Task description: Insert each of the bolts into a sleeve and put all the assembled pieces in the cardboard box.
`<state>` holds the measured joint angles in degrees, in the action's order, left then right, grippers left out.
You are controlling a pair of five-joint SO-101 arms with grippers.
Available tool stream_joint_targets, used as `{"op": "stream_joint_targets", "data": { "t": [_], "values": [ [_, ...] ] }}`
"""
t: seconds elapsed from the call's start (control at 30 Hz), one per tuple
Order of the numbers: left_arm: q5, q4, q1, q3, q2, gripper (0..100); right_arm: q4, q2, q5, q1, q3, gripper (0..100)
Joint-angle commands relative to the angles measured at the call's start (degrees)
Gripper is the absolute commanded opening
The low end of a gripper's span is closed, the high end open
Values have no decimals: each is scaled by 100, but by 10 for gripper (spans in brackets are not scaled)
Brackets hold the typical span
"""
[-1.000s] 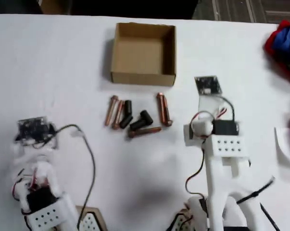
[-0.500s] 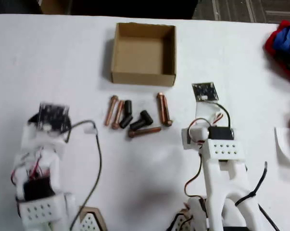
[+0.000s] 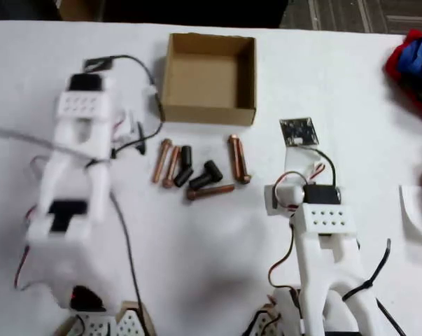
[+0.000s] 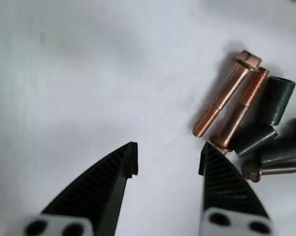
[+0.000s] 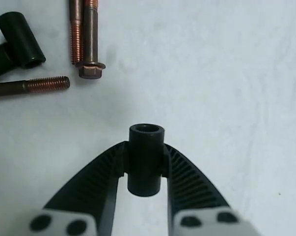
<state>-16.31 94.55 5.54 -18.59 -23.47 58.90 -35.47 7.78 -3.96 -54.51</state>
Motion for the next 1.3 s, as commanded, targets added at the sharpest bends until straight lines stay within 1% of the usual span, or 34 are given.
{"op": "stream_joint_targets", "data": {
  "t": [0.0, 0.13, 0.27, 0.33, 0.53, 0.87, 0.93, 1.03, 1.1, 1.17, 1.27],
  "values": [
    [-158, 501, -360, -1701, -1187, 222, -75, -198, -9, 40, 35, 21],
    [-149, 730, -554, -2624, -1943, 222, -75, -198, -9, 48, 35, 21],
    [308, 721, -712, -2905, -2347, 222, -75, -198, -9, 48, 35, 21],
    [387, 668, -721, -3011, -2532, 222, -75, -198, -9, 48, 35, 21],
    [378, 563, -721, -3538, -3147, 222, -75, -198, -9, 48, 35, 21],
    [378, 589, -598, -5297, -4343, 217, -40, -198, -9, 48, 35, 21],
    [378, 624, -598, -5402, -4519, 170, -40, -198, -9, 48, 26, 21],
    [387, 633, -607, -5411, -4642, 18, -40, -198, -9, 48, 26, 21],
    [387, 712, -598, -5437, -4642, 42, -40, -198, -9, 48, 26, 21],
    [387, 738, -598, -5437, -4642, 20, -40, -198, -9, 48, 26, 21],
    [457, 747, -589, -5446, -4633, 25, -66, -198, -9, 48, 26, 21]
  ]
}}
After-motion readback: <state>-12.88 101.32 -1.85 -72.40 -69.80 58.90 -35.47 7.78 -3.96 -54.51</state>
